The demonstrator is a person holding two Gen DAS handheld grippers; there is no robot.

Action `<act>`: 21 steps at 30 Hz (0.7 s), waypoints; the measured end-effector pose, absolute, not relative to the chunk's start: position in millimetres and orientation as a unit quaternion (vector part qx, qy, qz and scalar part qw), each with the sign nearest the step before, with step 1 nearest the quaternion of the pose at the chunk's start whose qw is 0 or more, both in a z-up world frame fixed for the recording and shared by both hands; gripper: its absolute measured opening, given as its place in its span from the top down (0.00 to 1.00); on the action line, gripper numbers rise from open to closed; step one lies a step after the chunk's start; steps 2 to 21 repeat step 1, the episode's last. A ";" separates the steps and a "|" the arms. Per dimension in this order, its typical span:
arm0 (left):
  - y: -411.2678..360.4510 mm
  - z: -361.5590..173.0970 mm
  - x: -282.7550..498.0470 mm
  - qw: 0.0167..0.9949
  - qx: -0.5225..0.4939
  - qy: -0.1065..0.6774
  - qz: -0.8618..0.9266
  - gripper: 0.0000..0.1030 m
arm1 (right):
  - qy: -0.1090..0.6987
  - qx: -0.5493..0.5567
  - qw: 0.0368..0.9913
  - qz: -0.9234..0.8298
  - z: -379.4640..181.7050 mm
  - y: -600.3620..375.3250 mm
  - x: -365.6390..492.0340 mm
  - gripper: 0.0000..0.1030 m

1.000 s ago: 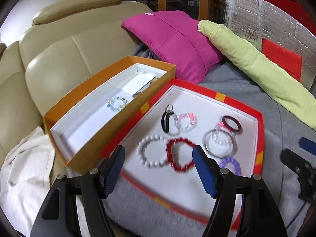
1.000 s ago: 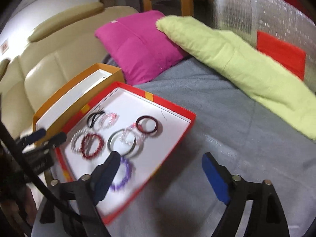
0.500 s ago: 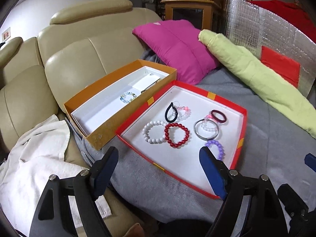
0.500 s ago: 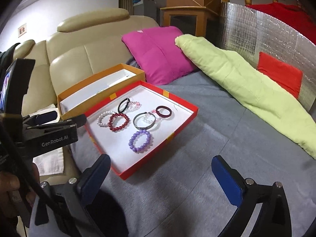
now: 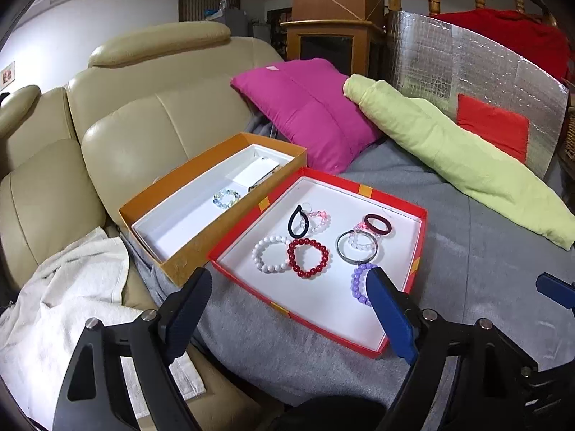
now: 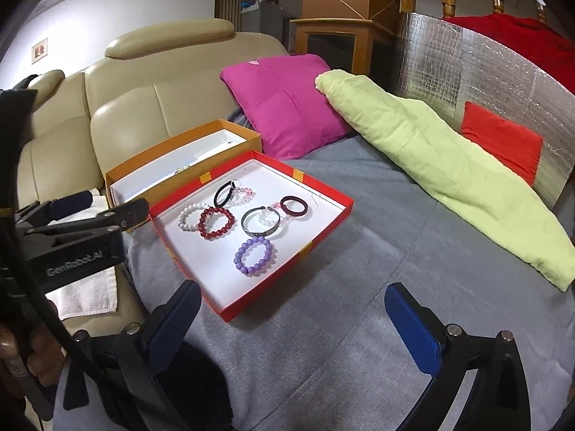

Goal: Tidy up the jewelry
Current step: 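Withdraw both tools away from the tray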

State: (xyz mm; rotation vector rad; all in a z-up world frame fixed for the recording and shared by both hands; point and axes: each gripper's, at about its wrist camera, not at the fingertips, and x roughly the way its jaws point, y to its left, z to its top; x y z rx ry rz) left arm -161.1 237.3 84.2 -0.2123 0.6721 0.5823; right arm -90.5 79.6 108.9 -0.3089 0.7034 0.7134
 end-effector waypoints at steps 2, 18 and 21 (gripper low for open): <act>237.6 84.2 -160.7 0.898 -0.103 0.325 0.280 0.15 | 0.337 -0.148 0.865 0.340 108.3 80.5 -90.1 0.00; 237.6 84.2 -160.7 0.898 -0.103 0.325 0.280 0.15 | 0.337 -0.148 0.865 0.340 108.3 80.5 -90.1 0.00; 237.6 84.2 -160.7 0.898 -0.103 0.325 0.280 0.15 | 0.337 -0.148 0.865 0.340 108.3 80.5 -90.1 0.00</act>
